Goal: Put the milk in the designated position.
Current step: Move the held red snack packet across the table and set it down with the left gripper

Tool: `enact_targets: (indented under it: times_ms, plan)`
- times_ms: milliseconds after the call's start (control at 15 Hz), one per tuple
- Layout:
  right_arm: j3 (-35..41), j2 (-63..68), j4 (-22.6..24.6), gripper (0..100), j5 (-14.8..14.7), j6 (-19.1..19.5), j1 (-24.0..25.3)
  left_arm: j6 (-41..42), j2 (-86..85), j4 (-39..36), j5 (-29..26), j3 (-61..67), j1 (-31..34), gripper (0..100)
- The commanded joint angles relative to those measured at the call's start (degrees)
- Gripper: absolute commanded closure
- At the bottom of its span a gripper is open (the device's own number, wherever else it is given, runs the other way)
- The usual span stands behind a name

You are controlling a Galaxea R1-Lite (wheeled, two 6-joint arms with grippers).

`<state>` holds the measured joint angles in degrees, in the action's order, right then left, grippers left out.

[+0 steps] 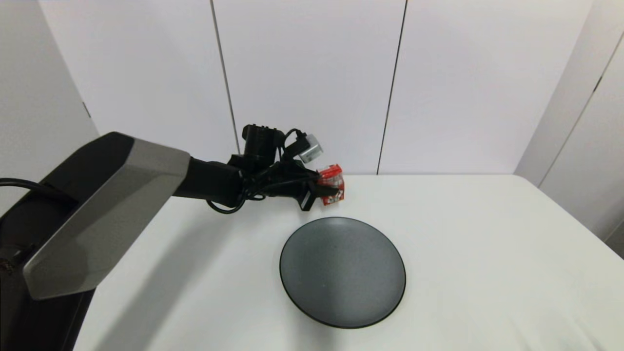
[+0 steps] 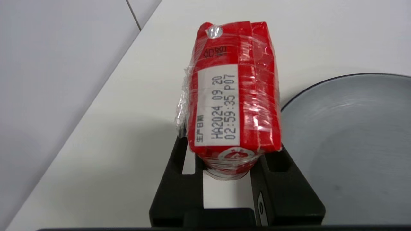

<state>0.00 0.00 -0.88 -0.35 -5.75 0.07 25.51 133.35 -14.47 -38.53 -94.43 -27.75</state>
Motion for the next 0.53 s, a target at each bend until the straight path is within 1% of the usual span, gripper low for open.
enact_targets:
  times_ms: [67, 467, 533]
  plan:
    - [0.0, 0.0, 0.0, 0, 0.0, -0.05, 0.01, 0.15, 6.48, -0.12, -0.23, -4.45, -0.12, 100]
    - [0.0, 0.0, 0.0, 0, 0.0, -0.05, 0.01, -0.2, 9.56, -0.03, -0.23, -6.91, -0.12, 100]
    - [0.0, 0.0, 0.0, 0, 0.0, -0.05, 0.01, -0.2, 9.73, -0.03, -0.23, -6.91, -0.12, 0]
